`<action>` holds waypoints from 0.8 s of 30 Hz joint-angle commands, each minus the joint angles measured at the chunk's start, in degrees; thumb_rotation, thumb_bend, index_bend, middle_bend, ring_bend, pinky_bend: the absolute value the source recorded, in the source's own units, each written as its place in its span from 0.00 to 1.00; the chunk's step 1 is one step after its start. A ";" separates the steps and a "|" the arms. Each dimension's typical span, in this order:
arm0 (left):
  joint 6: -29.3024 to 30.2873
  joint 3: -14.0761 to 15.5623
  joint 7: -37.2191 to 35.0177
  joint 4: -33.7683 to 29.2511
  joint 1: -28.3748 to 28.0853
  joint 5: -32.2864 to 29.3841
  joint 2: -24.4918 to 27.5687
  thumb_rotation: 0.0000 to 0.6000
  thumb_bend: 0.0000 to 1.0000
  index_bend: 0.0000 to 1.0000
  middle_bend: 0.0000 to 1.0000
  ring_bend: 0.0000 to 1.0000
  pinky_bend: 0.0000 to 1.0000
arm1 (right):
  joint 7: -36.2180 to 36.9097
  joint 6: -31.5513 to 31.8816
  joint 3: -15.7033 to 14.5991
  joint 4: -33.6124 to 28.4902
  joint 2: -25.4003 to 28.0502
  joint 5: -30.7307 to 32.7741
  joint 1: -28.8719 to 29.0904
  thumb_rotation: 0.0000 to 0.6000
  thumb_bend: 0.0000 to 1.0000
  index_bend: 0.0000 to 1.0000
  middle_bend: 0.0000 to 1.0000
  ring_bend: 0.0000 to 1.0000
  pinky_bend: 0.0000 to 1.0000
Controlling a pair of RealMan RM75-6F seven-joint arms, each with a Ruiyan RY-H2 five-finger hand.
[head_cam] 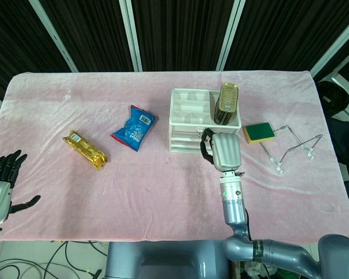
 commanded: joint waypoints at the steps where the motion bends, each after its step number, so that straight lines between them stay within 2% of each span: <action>1: -0.03 0.02 0.02 0.00 0.00 -0.01 0.01 1.00 0.00 0.00 0.00 0.00 0.00 | 0.00 0.06 0.03 -0.02 0.01 -0.02 0.06 1.00 0.45 0.63 0.97 1.00 0.95; 24: -0.33 0.12 0.10 -0.28 0.02 -0.22 0.09 1.00 0.00 0.00 0.00 0.00 0.00 | -0.69 0.27 -0.14 0.00 0.19 0.25 0.35 1.00 0.45 0.63 0.97 1.00 0.95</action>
